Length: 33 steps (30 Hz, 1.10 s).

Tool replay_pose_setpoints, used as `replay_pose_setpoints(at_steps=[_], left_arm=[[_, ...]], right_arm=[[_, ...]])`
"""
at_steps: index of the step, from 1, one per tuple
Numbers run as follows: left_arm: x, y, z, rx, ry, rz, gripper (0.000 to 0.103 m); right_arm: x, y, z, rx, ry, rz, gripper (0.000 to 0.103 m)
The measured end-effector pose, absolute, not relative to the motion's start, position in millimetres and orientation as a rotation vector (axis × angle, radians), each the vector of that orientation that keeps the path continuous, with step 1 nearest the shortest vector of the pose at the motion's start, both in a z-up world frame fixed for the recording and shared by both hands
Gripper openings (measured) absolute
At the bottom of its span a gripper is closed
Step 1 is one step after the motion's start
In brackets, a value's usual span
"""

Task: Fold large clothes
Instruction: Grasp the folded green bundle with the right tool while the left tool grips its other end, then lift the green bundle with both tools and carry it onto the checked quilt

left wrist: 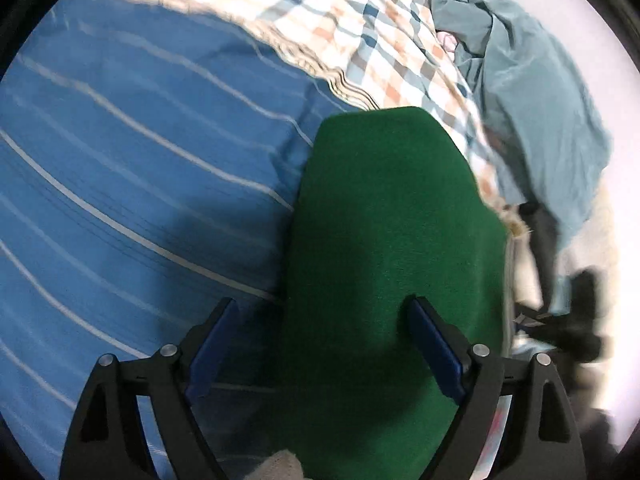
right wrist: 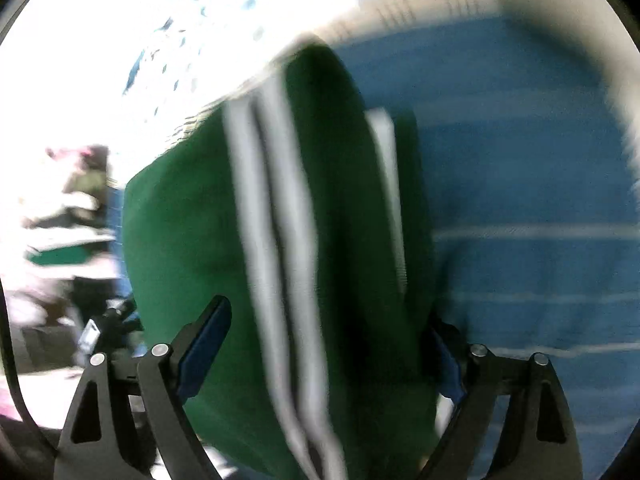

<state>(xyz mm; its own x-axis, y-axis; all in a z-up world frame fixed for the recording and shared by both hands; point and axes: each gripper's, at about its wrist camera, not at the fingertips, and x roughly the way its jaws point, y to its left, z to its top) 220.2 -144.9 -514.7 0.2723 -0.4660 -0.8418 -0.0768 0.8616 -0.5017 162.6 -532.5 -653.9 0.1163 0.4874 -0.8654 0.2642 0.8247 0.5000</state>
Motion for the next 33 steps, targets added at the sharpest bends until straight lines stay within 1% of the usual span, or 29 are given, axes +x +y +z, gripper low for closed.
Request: replay_pose_setpoints(at_steps=[1, 4, 7, 9, 10, 11, 12, 13, 15, 16, 19, 21, 22, 23, 26, 28, 30, 31, 33], left_arm=[[220, -147, -511, -0.468, 1.278, -0.253, 0.087], [218, -147, -500, -0.387, 1.264, -0.178, 0.087], [207, -138, -490, -0.313, 1.238, -0.092, 0.087], [202, -129, -488, -0.281, 1.236, -0.024, 0.087], [199, -124, -488, -0.272, 1.239, 0.001, 0.087], [197, -120, -488, -0.27, 1.241, 0.017, 0.087], [194, -114, -489, -0.263, 1.247, 0.045, 0.087], [191, -109, -490, -0.256, 1.256, 0.068, 0.087], [186, -103, -491, -0.261, 1.269, 0.08, 0.087], [185, -101, -492, -0.269, 1.273, 0.084, 0.087], [187, -105, -490, -0.323, 1.268, 0.029, 0.087], [190, -113, -492, -0.367, 1.263, -0.046, 0.087], [192, -117, -494, -0.387, 1.263, -0.079, 0.087], [195, -121, -497, -0.406, 1.265, -0.113, 0.087], [205, -136, -513, -0.438, 1.286, -0.202, 0.087], [209, -146, -522, -0.442, 1.306, -0.234, 0.087], [211, -153, -529, -0.445, 1.316, -0.26, 0.087], [212, -157, -531, -0.442, 1.322, -0.275, 0.087], [215, -164, -539, -0.437, 1.335, -0.308, 0.087]], right_arm=[[164, -526, -630, 0.555, 1.451, 0.103, 0.09], [170, -491, -576, 0.476, 1.373, 0.045, 0.09], [188, -410, -541, 0.461, 1.35, 0.156, 0.089], [202, -360, -552, 0.45, 1.384, 0.263, 0.08], [206, -336, -556, 0.426, 1.399, 0.281, 0.068], [212, -311, -569, 0.38, 1.422, 0.293, 0.052], [217, -292, -585, 0.304, 1.457, 0.271, 0.047], [222, -275, -607, 0.212, 1.498, 0.227, 0.047], [225, -265, -654, 0.17, 1.577, 0.191, 0.047], [227, -264, -663, 0.188, 1.575, 0.19, 0.048], [227, -278, -657, 0.195, 1.575, 0.256, 0.048], [222, -305, -643, 0.344, 1.589, 0.326, 0.056], [221, -327, -641, 0.406, 1.586, 0.323, 0.069], [212, -358, -632, 0.467, 1.56, 0.304, 0.08], [187, -443, -609, 0.531, 1.466, 0.191, 0.083], [174, -484, -616, 0.531, 1.447, 0.137, 0.085], [168, -497, -642, 0.484, 1.534, 0.127, 0.085], [166, -498, -657, 0.462, 1.567, 0.13, 0.088], [164, -502, -687, 0.55, 1.612, 0.194, 0.091]])
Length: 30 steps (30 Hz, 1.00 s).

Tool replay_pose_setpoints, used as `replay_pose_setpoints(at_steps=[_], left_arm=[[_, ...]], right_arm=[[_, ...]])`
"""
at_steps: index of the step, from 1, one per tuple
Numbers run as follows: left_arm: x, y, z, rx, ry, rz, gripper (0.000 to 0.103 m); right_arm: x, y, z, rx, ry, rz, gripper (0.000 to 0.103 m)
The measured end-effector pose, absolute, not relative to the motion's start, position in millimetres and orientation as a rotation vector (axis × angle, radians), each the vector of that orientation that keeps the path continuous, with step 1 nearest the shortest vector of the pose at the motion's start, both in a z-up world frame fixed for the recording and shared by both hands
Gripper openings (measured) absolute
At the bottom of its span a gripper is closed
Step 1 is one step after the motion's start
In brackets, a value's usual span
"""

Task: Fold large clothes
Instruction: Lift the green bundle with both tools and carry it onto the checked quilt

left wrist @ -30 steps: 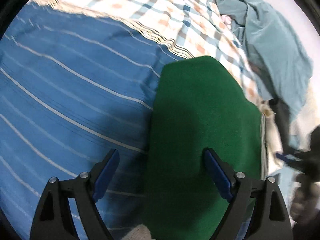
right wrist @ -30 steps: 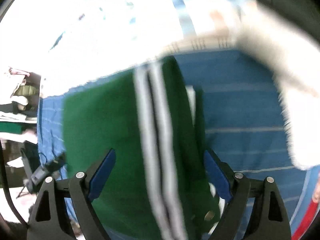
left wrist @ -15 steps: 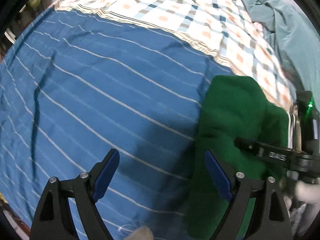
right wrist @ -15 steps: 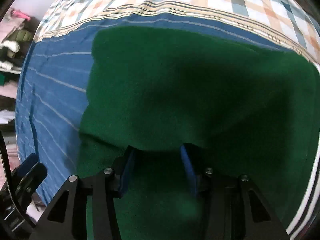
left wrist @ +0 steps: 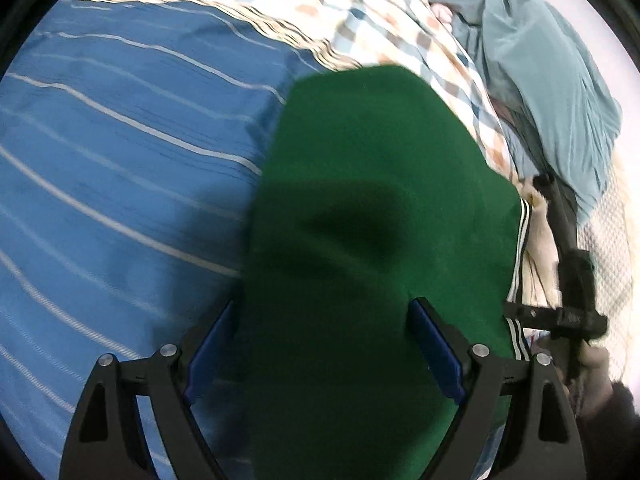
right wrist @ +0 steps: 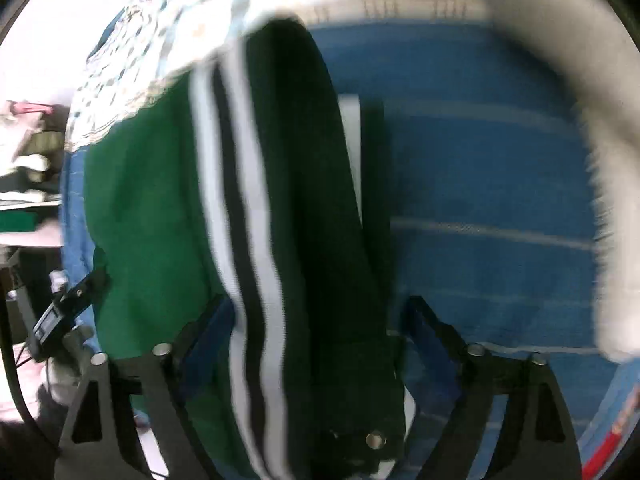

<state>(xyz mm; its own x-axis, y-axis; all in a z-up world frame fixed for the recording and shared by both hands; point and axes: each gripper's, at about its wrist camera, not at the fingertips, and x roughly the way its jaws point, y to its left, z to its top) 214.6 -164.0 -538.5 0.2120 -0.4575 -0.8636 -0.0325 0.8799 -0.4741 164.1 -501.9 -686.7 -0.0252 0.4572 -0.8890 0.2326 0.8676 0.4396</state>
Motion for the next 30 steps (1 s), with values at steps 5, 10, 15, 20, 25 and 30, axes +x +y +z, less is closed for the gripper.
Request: replay_pose_setpoints(at_steps=[5, 10, 15, 20, 25, 30], left_arm=[[219, -165, -550, -0.491, 1.353, -0.355, 0.088], [218, -163, -549, -0.544, 1.333, -0.377, 0.087], [219, -160, -533, -0.62, 1.305, -0.437, 0.087], [231, -153, -516, -0.633, 1.275, -0.464, 0.087], [259, -141, -492, -0.63, 1.229, -0.477, 0.087], [310, -121, -461, -0.586, 1.181, -0.474, 0.087]], right_arm=[[166, -513, -726, 0.781, 1.601, 0.32, 0.102], [163, -497, -737, 0.957, 1.545, 0.472, 0.097], [178, -490, -720, 0.919, 1.511, 0.449, 0.044], [183, -471, -693, 0.921, 1.458, 0.459, 0.038], [198, -459, -664, 0.942, 1.394, 0.473, 0.038], [237, -460, -633, 0.95, 1.345, 0.485, 0.038]])
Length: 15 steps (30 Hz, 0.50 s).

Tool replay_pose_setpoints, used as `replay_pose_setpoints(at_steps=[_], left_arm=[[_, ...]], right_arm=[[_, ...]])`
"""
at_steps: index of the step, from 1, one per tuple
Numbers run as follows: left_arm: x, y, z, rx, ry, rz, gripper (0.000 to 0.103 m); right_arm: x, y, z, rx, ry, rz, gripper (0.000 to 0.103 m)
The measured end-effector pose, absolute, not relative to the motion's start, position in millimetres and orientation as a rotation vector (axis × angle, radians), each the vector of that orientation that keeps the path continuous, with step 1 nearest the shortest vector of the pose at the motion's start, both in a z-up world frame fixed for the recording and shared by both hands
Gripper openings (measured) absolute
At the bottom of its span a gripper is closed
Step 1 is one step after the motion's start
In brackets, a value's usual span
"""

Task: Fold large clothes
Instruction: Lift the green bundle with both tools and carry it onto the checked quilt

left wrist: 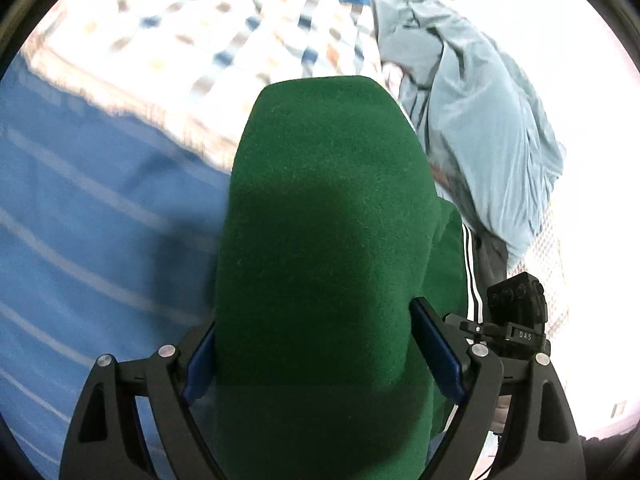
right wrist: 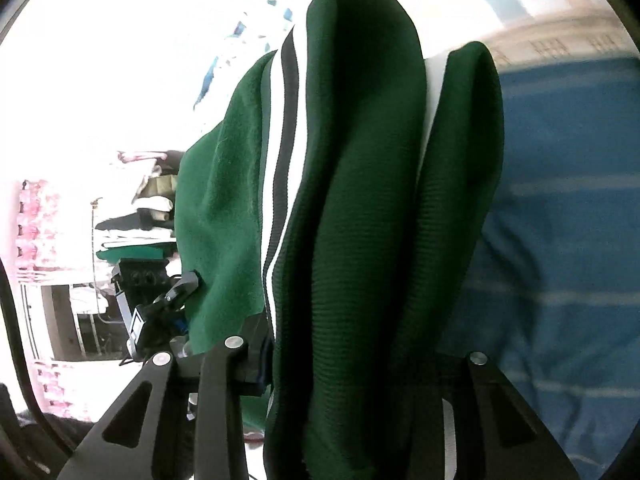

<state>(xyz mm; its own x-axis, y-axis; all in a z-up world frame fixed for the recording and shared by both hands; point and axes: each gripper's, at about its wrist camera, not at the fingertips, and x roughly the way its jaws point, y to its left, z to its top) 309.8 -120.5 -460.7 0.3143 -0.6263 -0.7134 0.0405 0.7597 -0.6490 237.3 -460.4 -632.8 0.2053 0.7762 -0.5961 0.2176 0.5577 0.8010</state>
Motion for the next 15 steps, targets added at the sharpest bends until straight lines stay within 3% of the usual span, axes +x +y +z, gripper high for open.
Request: replay_pose_setpoints(at_steps=[9, 15], left_arm=[[460, -60, -434, -0.484, 1.11, -0.457, 0.087], [560, -26, -481, -0.429, 1.162, -0.417, 0.086]], right_arm=[[400, -407, -606, 0.928, 1.242, 0.527, 0.038], [541, -365, -639, 0.909, 1.248, 0.512, 0.038]])
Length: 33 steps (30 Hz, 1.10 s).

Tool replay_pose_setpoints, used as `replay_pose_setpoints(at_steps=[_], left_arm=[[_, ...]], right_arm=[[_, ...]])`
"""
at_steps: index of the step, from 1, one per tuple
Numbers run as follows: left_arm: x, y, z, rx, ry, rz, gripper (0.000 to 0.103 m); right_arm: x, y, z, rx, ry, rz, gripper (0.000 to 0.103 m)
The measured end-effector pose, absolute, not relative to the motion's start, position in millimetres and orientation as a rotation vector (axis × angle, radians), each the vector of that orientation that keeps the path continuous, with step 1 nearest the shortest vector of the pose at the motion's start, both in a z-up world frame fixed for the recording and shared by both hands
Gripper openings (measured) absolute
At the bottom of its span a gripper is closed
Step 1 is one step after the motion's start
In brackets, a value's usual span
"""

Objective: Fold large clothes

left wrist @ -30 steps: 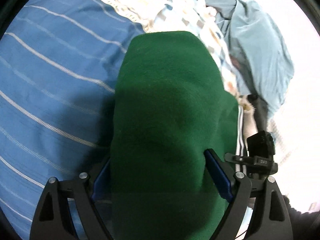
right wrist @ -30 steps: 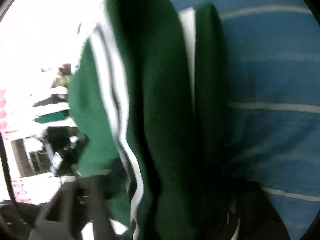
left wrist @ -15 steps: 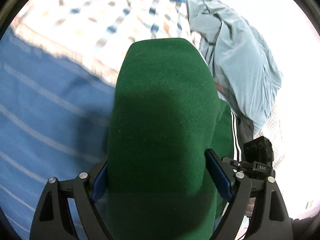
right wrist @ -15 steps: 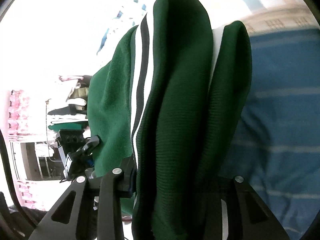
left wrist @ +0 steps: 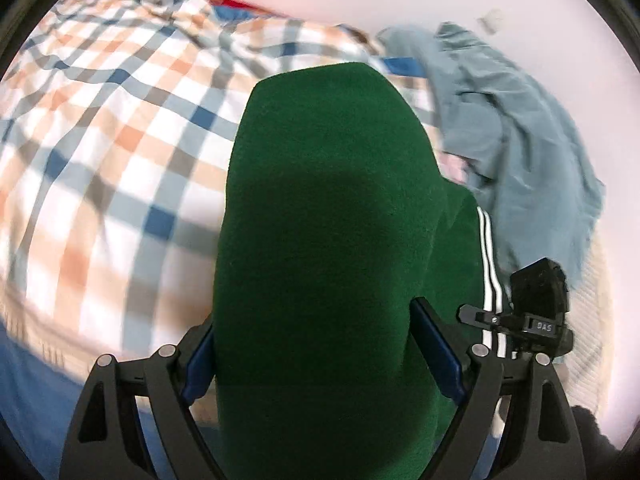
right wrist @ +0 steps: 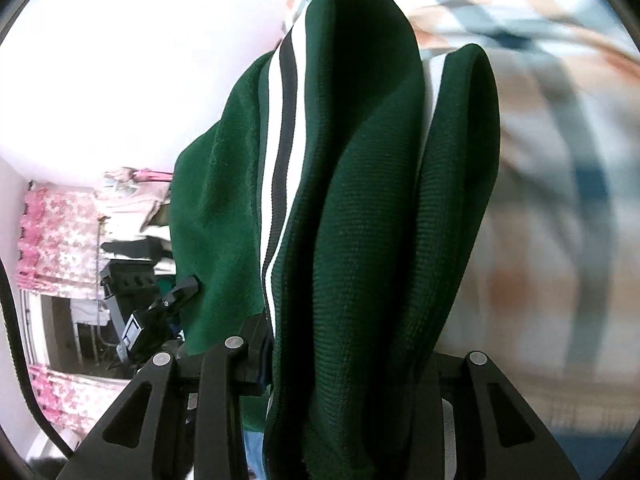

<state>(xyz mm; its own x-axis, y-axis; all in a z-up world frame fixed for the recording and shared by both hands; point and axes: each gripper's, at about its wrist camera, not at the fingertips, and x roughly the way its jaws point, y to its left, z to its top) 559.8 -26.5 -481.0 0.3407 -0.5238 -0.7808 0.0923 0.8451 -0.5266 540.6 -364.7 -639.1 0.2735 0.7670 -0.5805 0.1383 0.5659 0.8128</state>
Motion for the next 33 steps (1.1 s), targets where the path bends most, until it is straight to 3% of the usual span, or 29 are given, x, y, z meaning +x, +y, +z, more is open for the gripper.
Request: replay_pose_setpoints(at_steps=[4, 6, 10, 11, 14, 20, 27, 33], left_arm=[[590, -28, -535, -0.333, 1.218, -0.348, 0.087], [585, -37, -548, -0.254, 1.197, -0.34, 0.092], [564, -46, -563, -0.163, 1.095, -0.323, 0.102], [568, -44, -563, -0.185, 1.095, -0.321, 0.102], [568, -46, -549, -0.174, 1.115, -0.272, 0.101], [527, -52, -491, -0.07, 1.062, -0.173, 0.101], [437, -68, -414, 0.052, 1.05, -0.012, 0.102], [374, -79, -324, 0.03, 0.996, 0.029, 0.102]], right_arm=[[603, -360, -682, 0.845, 1.335, 0.415, 0.038], [612, -366, -698, 0.825, 1.378, 0.359, 0.046], [607, -364, -692, 0.655, 1.415, 0.249, 0.083], [604, -360, -684, 0.6, 1.405, 0.197, 0.087], [594, -327, -652, 0.426, 1.364, 0.059, 0.092], [545, -264, -599, 0.157, 1.302, -0.194, 0.093], [441, -238, -537, 0.128, 1.274, -0.305, 0.094], [365, -220, -438, 0.09, 1.216, -0.322, 0.094]])
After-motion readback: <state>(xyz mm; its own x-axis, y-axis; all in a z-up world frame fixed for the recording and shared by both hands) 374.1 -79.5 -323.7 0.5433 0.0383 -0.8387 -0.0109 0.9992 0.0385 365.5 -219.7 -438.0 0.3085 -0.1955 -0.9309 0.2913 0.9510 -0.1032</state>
